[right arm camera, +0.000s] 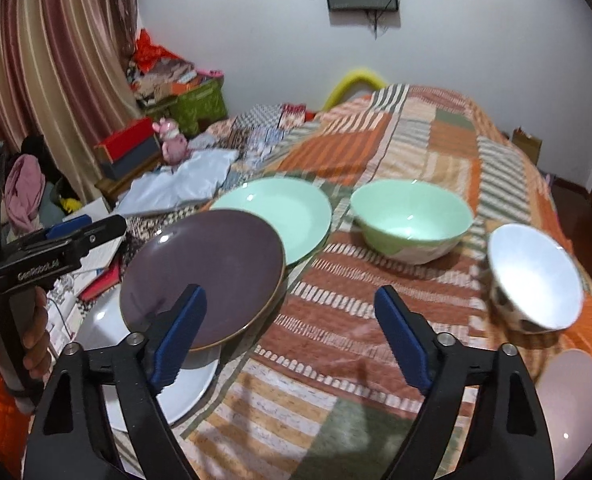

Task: Organize plates and bowls

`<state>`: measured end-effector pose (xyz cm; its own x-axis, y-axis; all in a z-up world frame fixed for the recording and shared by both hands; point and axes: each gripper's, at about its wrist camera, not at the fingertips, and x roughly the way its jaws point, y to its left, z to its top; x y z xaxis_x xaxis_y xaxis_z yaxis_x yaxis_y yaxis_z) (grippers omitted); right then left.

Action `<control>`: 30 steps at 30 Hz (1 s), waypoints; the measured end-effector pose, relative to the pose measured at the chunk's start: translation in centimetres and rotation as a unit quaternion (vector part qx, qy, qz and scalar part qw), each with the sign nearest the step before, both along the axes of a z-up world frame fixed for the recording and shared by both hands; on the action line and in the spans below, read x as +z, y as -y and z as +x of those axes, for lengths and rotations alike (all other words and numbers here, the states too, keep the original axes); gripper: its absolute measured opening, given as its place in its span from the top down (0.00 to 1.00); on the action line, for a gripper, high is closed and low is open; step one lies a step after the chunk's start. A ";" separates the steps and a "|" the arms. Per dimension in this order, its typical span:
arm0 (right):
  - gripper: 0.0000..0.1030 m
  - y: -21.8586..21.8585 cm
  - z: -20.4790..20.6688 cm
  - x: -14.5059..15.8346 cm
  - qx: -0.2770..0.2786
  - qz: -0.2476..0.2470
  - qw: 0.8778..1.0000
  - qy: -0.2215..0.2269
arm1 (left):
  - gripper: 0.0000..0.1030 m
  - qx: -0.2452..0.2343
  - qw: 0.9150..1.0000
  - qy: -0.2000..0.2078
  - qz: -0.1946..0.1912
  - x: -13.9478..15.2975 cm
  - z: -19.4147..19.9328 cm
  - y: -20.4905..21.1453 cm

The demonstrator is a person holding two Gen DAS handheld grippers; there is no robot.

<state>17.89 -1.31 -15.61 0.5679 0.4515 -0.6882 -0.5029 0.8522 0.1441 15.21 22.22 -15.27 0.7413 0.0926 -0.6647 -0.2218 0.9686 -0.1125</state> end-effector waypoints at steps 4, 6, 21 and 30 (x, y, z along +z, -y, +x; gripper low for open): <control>0.28 -1.1 1.1 -1.5 0.006 -0.004 1.000 -0.025 | 0.32 0.010 1.000 -0.028 -0.005 -2.0 1.2 -1.9; 0.30 -1.7 1.5 -2.3 0.010 -0.008 0.999 -0.042 | 0.40 0.006 0.999 -0.037 -0.020 -3.0 1.7 -2.7; 0.57 -4.7 3.4 -6.0 0.029 -0.016 0.994 -0.102 | 0.62 -0.017 0.993 -0.107 -0.052 -7.0 4.3 -4.6; 0.65 -5.3 4.2 -6.7 0.031 -0.007 0.992 -0.125 | 0.72 -0.036 0.988 -0.123 -0.081 -7.5 4.9 -4.7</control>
<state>22.07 4.03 -22.35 0.3497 0.4698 -0.8105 -0.5044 0.8235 0.2597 20.11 26.93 -22.82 0.5562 -0.0766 -0.8275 -0.1933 0.9565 -0.2184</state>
